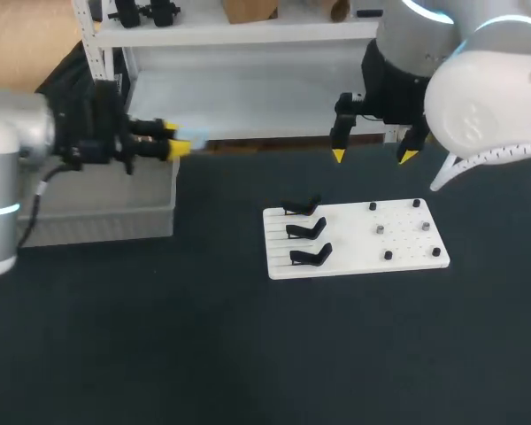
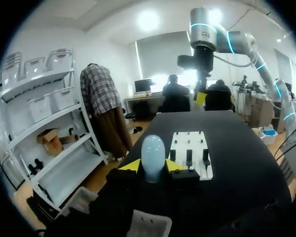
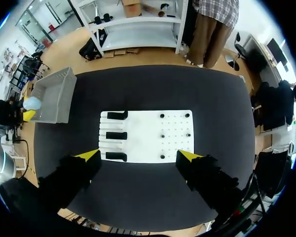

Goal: Pick up each earbud case from the left stands, insert the matching earbuds, close the lid, and place the case in the box.

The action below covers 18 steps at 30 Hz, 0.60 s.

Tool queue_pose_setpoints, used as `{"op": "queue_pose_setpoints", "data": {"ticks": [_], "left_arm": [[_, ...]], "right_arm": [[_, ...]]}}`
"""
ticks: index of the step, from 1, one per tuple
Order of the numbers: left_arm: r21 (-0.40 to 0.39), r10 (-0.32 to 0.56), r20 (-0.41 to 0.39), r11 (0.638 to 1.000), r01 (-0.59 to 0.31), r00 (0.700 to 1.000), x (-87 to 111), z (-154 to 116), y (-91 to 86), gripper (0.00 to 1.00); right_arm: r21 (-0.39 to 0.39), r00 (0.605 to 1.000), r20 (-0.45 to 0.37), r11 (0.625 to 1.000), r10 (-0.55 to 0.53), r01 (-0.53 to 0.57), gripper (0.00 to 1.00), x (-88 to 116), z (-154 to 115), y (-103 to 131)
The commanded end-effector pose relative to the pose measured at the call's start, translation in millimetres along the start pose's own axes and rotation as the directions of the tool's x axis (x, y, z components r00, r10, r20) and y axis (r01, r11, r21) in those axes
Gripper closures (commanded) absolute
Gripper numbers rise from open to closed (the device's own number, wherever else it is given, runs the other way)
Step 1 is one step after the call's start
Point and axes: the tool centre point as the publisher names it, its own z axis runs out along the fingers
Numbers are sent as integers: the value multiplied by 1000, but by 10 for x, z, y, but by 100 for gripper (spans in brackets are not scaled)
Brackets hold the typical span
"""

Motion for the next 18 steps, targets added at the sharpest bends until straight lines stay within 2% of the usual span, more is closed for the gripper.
{"op": "queue_pose_setpoints", "data": {"ticks": [1,4,9,18], "left_arm": [[-182,-47,-119,983,24,992,62,-408,115,100],[-236,-93,-169,970,52,981,219,-495,305,100],[-301,-167,-178,948,108,970,514,-553,552,100],[-336,-246,-170,925,178,954,1060,-559,796,100]], "right_arm": [[0,1000,11,1000,2,-2,0,30,-4,-9],[0,1000,11,1000,2,-2,0,30,-4,-9],[0,1000,11,1000,2,-2,0,30,-4,-9],[0,1000,11,1000,2,-2,0,30,-4,-9]]}}
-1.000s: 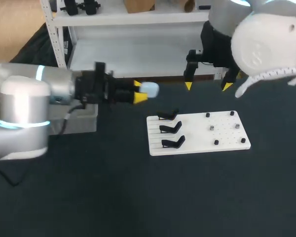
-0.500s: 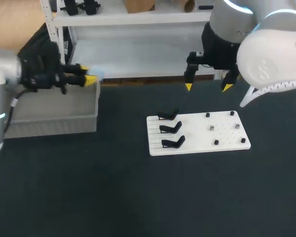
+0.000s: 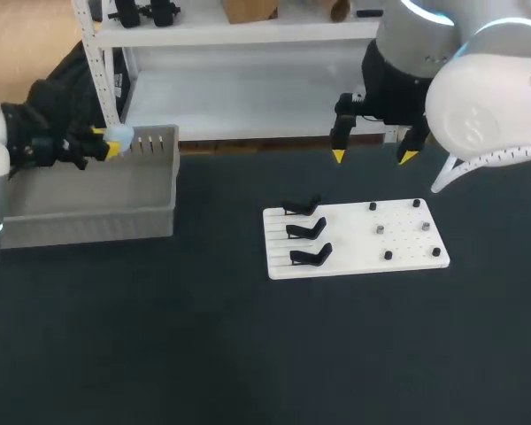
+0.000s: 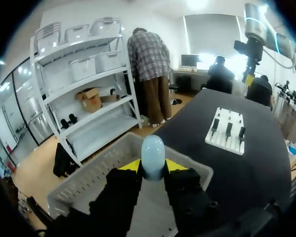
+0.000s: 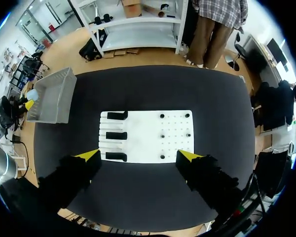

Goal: Pick up each earbud case from the left stands, insert the matching earbuds, close the lid, and place the case in the box.

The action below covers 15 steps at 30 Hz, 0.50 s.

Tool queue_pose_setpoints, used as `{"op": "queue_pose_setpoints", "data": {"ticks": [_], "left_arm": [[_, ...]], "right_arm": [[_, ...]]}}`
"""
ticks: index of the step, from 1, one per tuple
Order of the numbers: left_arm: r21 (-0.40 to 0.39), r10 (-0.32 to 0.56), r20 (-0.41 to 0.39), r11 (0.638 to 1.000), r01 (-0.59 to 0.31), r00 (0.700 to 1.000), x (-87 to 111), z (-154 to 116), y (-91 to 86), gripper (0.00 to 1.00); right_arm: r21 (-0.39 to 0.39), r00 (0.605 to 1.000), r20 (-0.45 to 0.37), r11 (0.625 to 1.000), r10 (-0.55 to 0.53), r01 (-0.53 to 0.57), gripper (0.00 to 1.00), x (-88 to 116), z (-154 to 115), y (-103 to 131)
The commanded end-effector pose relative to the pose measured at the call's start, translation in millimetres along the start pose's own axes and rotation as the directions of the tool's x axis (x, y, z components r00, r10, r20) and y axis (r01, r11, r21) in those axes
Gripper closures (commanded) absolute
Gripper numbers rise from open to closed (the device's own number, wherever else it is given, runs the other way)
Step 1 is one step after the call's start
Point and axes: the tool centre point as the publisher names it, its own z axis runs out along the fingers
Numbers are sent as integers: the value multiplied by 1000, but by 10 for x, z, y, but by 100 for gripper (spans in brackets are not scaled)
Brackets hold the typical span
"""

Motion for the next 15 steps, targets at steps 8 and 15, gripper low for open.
{"op": "queue_pose_setpoints", "data": {"ticks": [8,15], "left_arm": [[-18,-32,16,999,33,999,334,193,375,100],[-30,-4,23,1000,4,1000,288,117,442,64]], "right_arm": [[0,1000,8,1000,2,-2,0,28,-5,-8],[0,1000,8,1000,2,-2,0,28,-5,-8]]}}
